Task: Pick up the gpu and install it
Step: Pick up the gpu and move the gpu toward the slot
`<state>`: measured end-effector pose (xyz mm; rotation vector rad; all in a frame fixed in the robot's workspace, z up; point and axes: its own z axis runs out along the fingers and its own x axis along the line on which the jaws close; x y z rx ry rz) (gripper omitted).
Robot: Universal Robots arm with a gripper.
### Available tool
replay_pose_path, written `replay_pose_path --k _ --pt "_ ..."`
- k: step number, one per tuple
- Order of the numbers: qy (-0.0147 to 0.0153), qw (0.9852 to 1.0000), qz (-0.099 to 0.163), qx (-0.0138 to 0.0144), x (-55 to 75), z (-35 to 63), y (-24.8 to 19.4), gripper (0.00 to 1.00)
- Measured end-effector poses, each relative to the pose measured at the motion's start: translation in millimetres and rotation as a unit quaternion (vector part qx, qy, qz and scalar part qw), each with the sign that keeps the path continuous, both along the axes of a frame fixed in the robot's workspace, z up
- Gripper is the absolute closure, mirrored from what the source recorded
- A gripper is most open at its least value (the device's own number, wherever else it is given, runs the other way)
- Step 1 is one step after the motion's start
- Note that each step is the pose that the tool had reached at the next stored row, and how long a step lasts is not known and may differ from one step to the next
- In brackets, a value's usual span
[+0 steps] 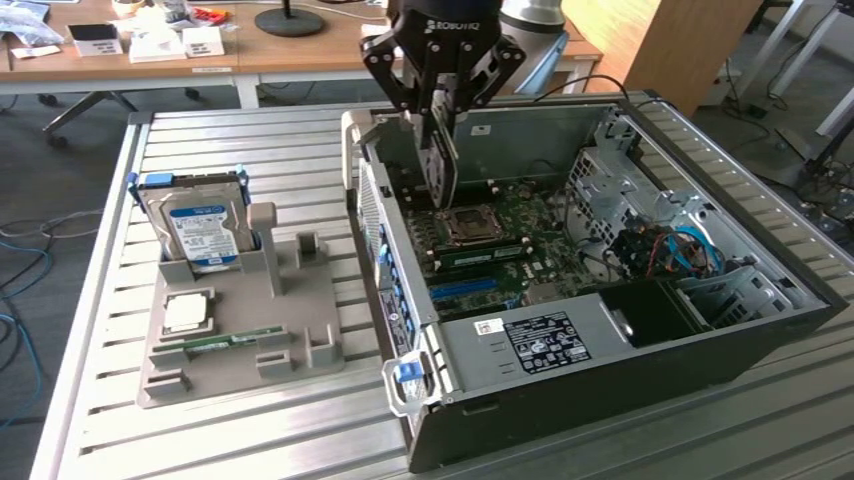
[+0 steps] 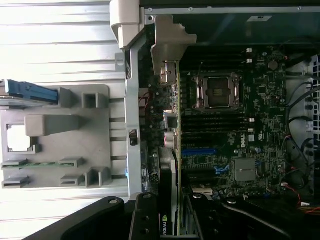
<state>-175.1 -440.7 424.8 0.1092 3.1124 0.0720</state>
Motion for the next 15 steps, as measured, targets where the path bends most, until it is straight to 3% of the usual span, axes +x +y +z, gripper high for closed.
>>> replay_pose_path --k 15 --pt "0.0 1.0 0.0 -0.0001 5.1 0.1 0.2 0.73"
